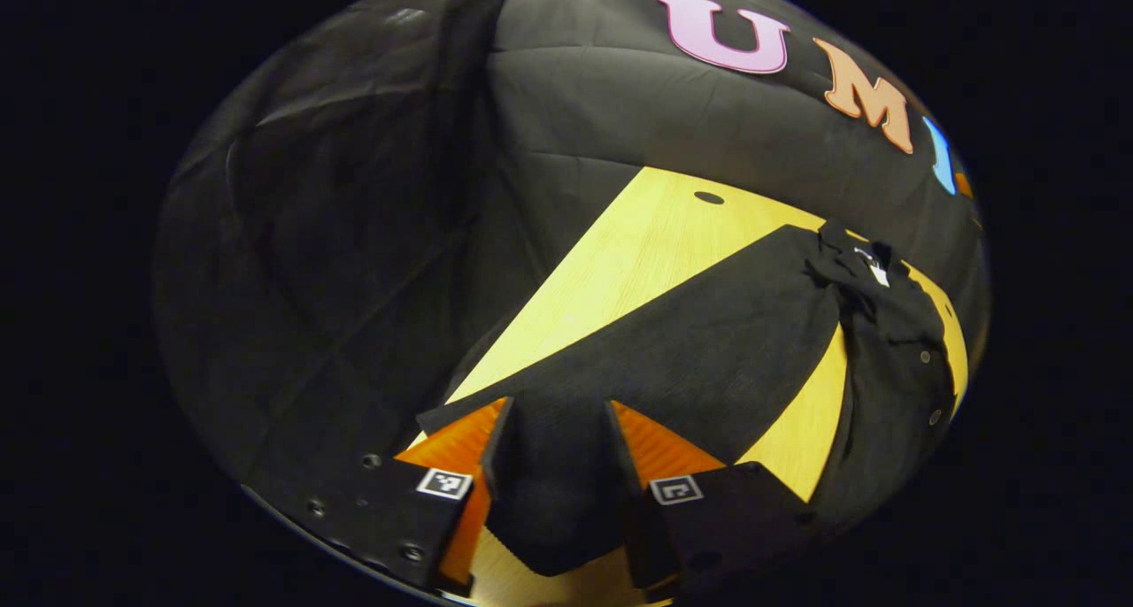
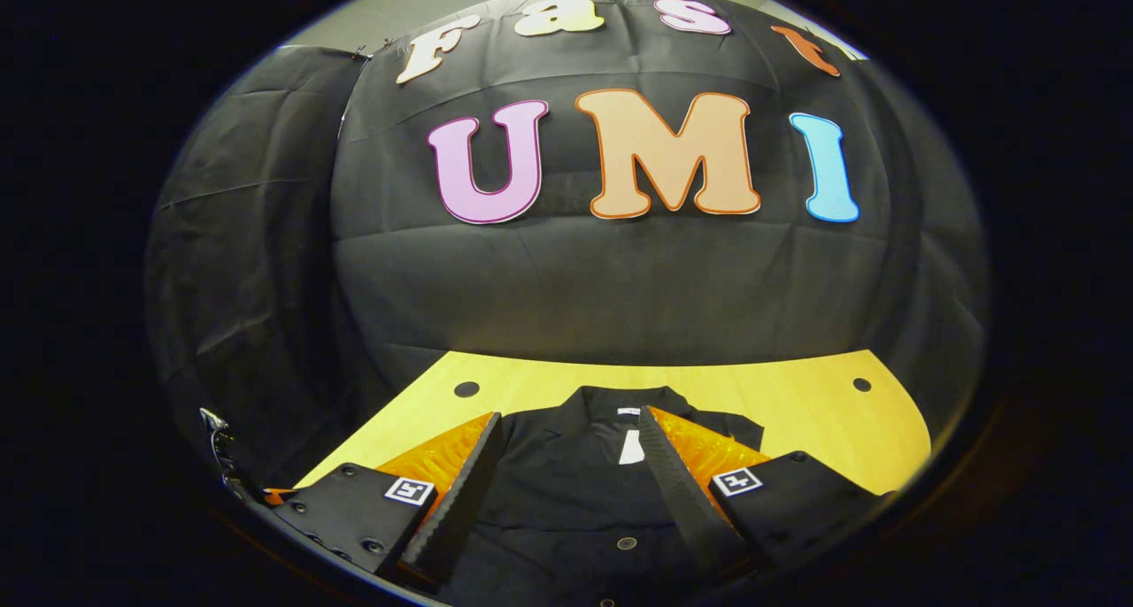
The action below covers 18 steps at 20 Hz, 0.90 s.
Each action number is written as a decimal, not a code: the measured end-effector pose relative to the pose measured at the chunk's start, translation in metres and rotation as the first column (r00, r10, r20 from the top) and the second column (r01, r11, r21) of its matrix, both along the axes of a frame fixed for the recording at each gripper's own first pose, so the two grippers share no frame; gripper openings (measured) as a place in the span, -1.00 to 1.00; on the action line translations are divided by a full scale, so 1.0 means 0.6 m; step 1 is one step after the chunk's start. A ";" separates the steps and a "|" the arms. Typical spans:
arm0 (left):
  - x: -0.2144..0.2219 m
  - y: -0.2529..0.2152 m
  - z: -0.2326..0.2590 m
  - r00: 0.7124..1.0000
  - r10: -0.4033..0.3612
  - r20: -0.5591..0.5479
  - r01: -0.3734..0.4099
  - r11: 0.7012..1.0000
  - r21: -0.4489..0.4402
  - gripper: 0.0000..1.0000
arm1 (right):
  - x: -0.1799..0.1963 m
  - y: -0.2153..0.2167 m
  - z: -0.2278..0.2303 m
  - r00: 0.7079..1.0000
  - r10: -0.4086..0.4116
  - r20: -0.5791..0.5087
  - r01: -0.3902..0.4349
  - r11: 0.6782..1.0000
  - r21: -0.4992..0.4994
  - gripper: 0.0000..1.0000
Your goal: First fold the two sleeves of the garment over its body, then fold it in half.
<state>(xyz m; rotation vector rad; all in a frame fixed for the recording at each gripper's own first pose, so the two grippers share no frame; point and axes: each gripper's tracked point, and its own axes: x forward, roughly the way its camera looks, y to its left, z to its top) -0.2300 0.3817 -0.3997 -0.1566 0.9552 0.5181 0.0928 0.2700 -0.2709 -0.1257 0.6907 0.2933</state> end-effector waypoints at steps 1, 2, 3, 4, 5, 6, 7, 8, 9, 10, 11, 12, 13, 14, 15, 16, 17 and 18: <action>0.006 -0.003 0.000 1.000 -0.023 0.003 0.023 1.000 -0.020 0.11 | -0.004 -0.001 0.000 1.000 0.001 -0.009 -0.001 1.000 -0.003 0.96; 0.011 -0.013 -0.001 0.999 -0.046 0.001 0.046 0.999 -0.029 -0.21 | -0.008 -0.001 0.000 1.000 0.006 -0.015 -0.006 1.000 -0.004 0.96; 0.013 -0.013 -0.005 0.998 -0.062 -0.005 0.062 0.998 -0.019 -0.54 | -0.010 -0.001 0.001 1.000 0.012 -0.015 -0.012 1.000 -0.006 1.00; 0.018 -0.014 -0.007 0.997 -0.073 -0.014 0.073 0.997 -0.004 -0.86 | -0.012 -0.002 0.003 1.000 0.016 -0.015 -0.016 1.000 -0.009 0.96; 0.014 -0.010 -0.006 0.996 -0.080 -0.029 0.080 0.997 0.017 -0.94 | -0.014 -0.004 0.005 1.000 0.020 -0.018 -0.021 1.000 -0.010 0.96; 0.013 -0.010 -0.003 0.995 -0.086 -0.049 0.087 0.996 0.029 -1.00 | -0.018 -0.006 0.008 0.999 0.028 -0.019 -0.028 1.000 -0.009 0.96; 0.011 -0.013 -0.003 0.993 -0.097 -0.069 0.100 0.994 0.035 -1.00 | -0.018 -0.012 0.012 0.999 0.034 -0.012 -0.034 0.999 -0.016 0.96; 0.018 -0.020 0.005 0.991 -0.110 -0.070 0.113 0.993 0.029 -1.00 | -0.017 -0.022 0.017 0.999 0.036 -0.001 -0.036 0.999 -0.022 0.96; 0.030 -0.025 0.016 0.991 -0.116 -0.059 0.118 0.992 0.035 -1.00 | -0.017 -0.028 0.022 0.999 0.038 0.004 -0.038 0.999 -0.019 0.96; 0.045 -0.032 0.032 0.991 -0.132 -0.038 0.133 0.990 0.043 -1.00 | -0.018 -0.036 0.025 0.999 0.037 0.006 -0.037 0.999 -0.014 0.97; 0.058 -0.039 0.050 0.988 -0.150 -0.017 0.151 0.987 0.059 -1.00 | -0.018 -0.045 0.030 0.999 0.033 0.012 -0.033 0.999 -0.011 0.97; 0.078 -0.048 0.070 0.985 -0.175 0.007 0.174 0.982 0.076 -1.00 | -0.016 -0.054 0.034 0.999 0.028 0.019 -0.028 1.000 -0.005 0.97; 0.099 -0.062 0.092 0.979 -0.201 0.028 0.198 0.976 0.091 -1.00 | -0.017 -0.063 0.038 0.999 0.024 0.023 -0.024 1.000 0.000 0.97; 0.127 -0.083 0.113 0.971 -0.231 0.058 0.225 0.970 0.094 -1.00 | -0.019 -0.072 0.038 0.999 0.021 0.025 -0.021 1.000 0.003 0.97; 0.153 -0.103 0.136 0.964 -0.255 0.081 0.247 0.964 0.098 -1.00 | -0.020 -0.082 0.040 0.999 0.019 0.028 -0.019 1.000 0.005 0.97; 0.170 -0.117 0.153 0.955 -0.278 0.103 0.268 0.958 0.098 -1.00 | -0.023 -0.092 0.042 0.999 0.018 0.031 -0.018 1.000 0.007 0.97; 0.193 -0.135 0.166 0.947 -0.299 0.121 0.288 0.953 0.098 -1.00 | -0.024 -0.104 0.044 0.999 0.013 0.034 -0.013 1.000 0.010 0.97; 0.221 -0.155 0.179 0.935 -0.324 0.148 0.312 0.945 0.100 -1.00 | -0.027 -0.115 0.044 0.999 0.005 0.036 -0.005 1.000 0.016 0.97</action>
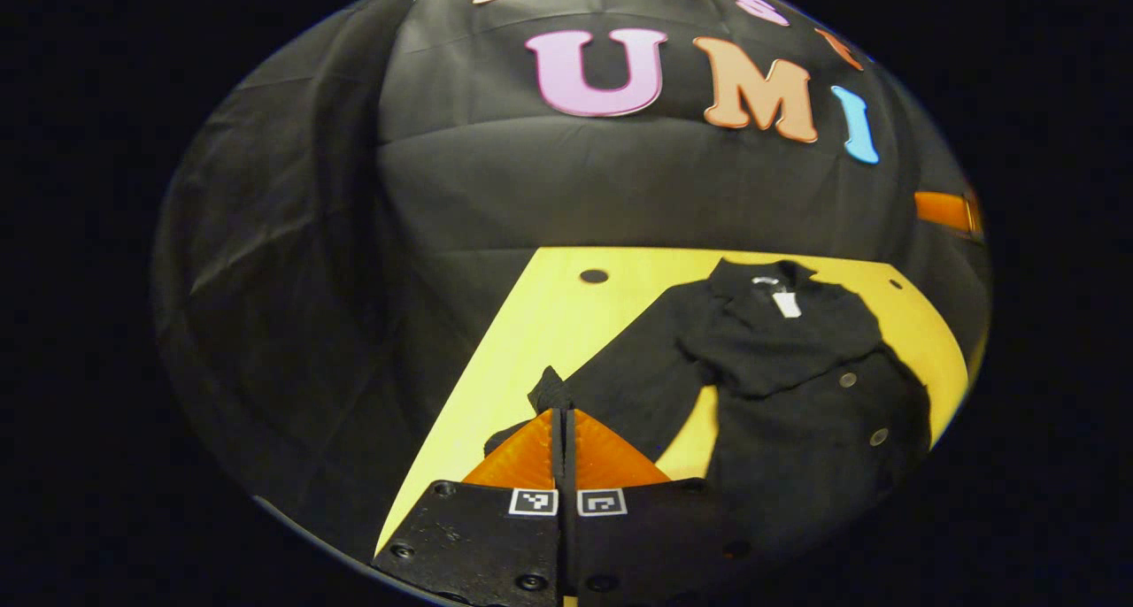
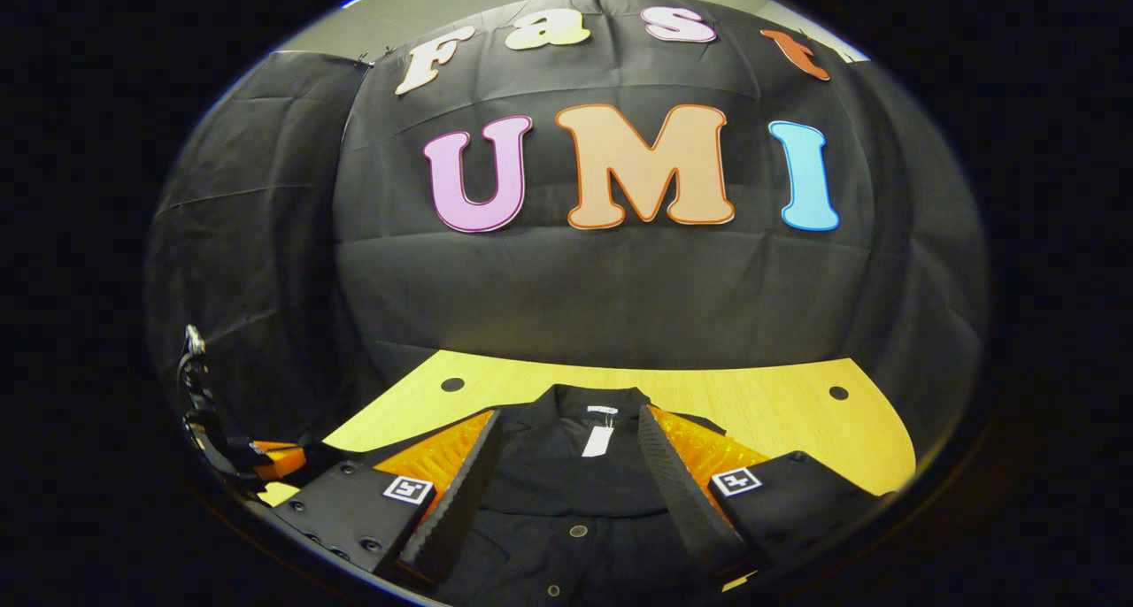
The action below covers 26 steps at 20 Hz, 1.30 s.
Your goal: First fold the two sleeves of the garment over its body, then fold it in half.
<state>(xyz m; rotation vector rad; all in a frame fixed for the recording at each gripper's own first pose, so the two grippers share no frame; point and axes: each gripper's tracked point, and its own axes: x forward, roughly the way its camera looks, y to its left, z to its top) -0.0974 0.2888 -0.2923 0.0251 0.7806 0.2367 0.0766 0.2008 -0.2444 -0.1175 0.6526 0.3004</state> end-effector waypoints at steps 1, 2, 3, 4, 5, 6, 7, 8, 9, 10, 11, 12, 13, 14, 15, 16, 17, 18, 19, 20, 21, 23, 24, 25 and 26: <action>0.022 -0.018 0.009 0.999 -0.026 0.020 0.026 1.000 -0.009 -1.00 | -0.003 -0.012 0.003 1.000 -0.010 0.000 0.010 1.000 0.009 0.97; 0.045 -0.039 0.020 0.998 -0.050 0.037 0.051 0.999 -0.014 -1.00 | -0.008 -0.025 0.004 1.000 -0.021 -0.002 0.021 1.000 0.018 0.97; 0.065 -0.058 0.030 0.996 -0.072 0.056 0.074 0.997 -0.019 -1.00 | -0.012 -0.040 0.004 0.999 -0.033 -0.004 0.033 0.999 0.022 0.97; 0.084 -0.077 0.038 0.993 -0.093 0.067 0.095 0.995 -0.023 -1.00 | -0.015 -0.055 0.004 0.999 -0.044 -0.006 0.044 0.999 0.025 0.97; 0.101 -0.095 0.041 0.991 -0.112 0.079 0.115 0.993 -0.028 -1.00 | -0.019 -0.071 0.004 0.998 -0.055 -0.009 0.055 0.998 0.027 0.97; 0.117 -0.115 0.046 0.987 -0.133 0.087 0.136 0.990 -0.029 -1.00 | -0.023 -0.088 0.004 0.998 -0.068 -0.011 0.069 0.997 0.029 0.97; 0.133 -0.136 0.048 0.983 -0.158 0.094 0.161 0.986 -0.028 -1.00 | -0.027 -0.107 0.007 0.997 -0.082 -0.010 0.083 0.996 0.030 0.97; 0.150 -0.158 0.052 0.978 -0.183 0.103 0.186 0.982 -0.023 -1.00 | -0.032 -0.124 0.009 0.995 -0.096 -0.011 0.096 0.995 0.034 0.97; 0.163 -0.179 0.054 0.972 -0.211 0.105 0.214 0.977 -0.019 -1.00 | -0.037 -0.144 0.010 0.994 -0.113 -0.013 0.113 0.993 0.034 0.97; 0.178 -0.204 0.057 0.965 -0.239 0.108 0.242 0.970 -0.017 -1.00 | -0.042 -0.164 0.009 0.992 -0.129 -0.015 0.129 0.991 0.032 0.97; 0.191 -0.231 0.057 0.957 -0.267 0.113 0.270 0.963 -0.018 -1.00 | -0.045 -0.184 0.010 0.989 -0.145 -0.013 0.145 0.989 0.032 0.97; 0.207 -0.263 0.059 0.947 -0.299 0.118 0.304 0.953 -0.022 -1.00 | -0.049 -0.205 0.012 0.987 -0.162 -0.011 0.162 0.986 0.029 0.96; 0.216 -0.289 0.056 0.939 -0.323 0.119 0.328 0.944 -0.024 -1.00 | -0.052 -0.226 0.014 0.984 -0.181 -0.009 0.181 0.983 0.028 0.96; 0.228 -0.318 0.053 0.929 -0.352 0.117 0.357 0.934 -0.026 -1.00 | -0.057 -0.248 0.014 0.980 -0.200 -0.009 0.200 0.979 0.029 0.96; 0.236 -0.344 0.049 0.919 -0.376 0.119 0.381 0.924 -0.030 -1.00 | -0.061 -0.269 0.014 0.976 -0.218 -0.013 0.219 0.975 0.032 0.96; 0.245 -0.373 0.041 0.911 -0.398 0.111 0.404 0.914 -0.035 -1.00 | -0.065 -0.289 0.013 0.971 -0.238 -0.016 0.238 0.971 0.032 0.96; 0.250 -0.392 0.032 0.904 -0.414 0.103 0.419 0.907 -0.035 -1.00 | -0.068 -0.311 0.015 0.967 -0.256 -0.017 0.256 0.966 0.032 0.96; 0.258 -0.414 0.021 0.899 -0.429 0.089 0.433 0.900 -0.035 -1.00 | -0.070 -0.331 0.014 0.962 -0.273 -0.016 0.274 0.961 0.031 0.96; 0.266 -0.436 0.010 0.893 -0.444 0.076 0.448 0.893 -0.035 -1.00 | -0.073 -0.354 0.015 0.956 -0.292 -0.016 0.292 0.956 0.027 0.96; 0.272 -0.454 0.000 0.887 -0.457 0.066 0.460 0.887 -0.037 -1.00 | -0.081 -0.373 0.033 0.952 -0.306 -0.017 0.307 0.952 0.025 0.96; 0.277 -0.474 -0.011 0.879 -0.474 0.053 0.476 0.879 -0.039 -1.00 | -0.084 -0.392 0.034 0.947 -0.321 -0.018 0.322 0.946 0.025 0.96; 0.283 -0.506 -0.029 0.869 -0.493 0.032 0.494 0.868 -0.039 -1.00 | -0.089 -0.425 0.037 0.937 -0.348 -0.020 0.349 0.937 0.024 0.96; 0.289 -0.525 -0.037 0.865 -0.502 0.020 0.503 0.864 -0.038 -1.00 | -0.092 -0.439 0.038 0.933 -0.359 -0.020 0.360 0.933 0.021 0.96; 0.292 -0.541 -0.046 0.860 -0.511 0.009 0.511 0.859 -0.037 -1.00 | -0.096 -0.453 0.038 0.930 -0.367 -0.021 0.367 0.930 0.017 0.96; 0.298 -0.559 -0.053 0.853 -0.522 -0.002 0.521 0.853 -0.032 -1.00 | -0.100 -0.467 0.037 0.927 -0.375 -0.021 0.375 0.927 0.014 0.96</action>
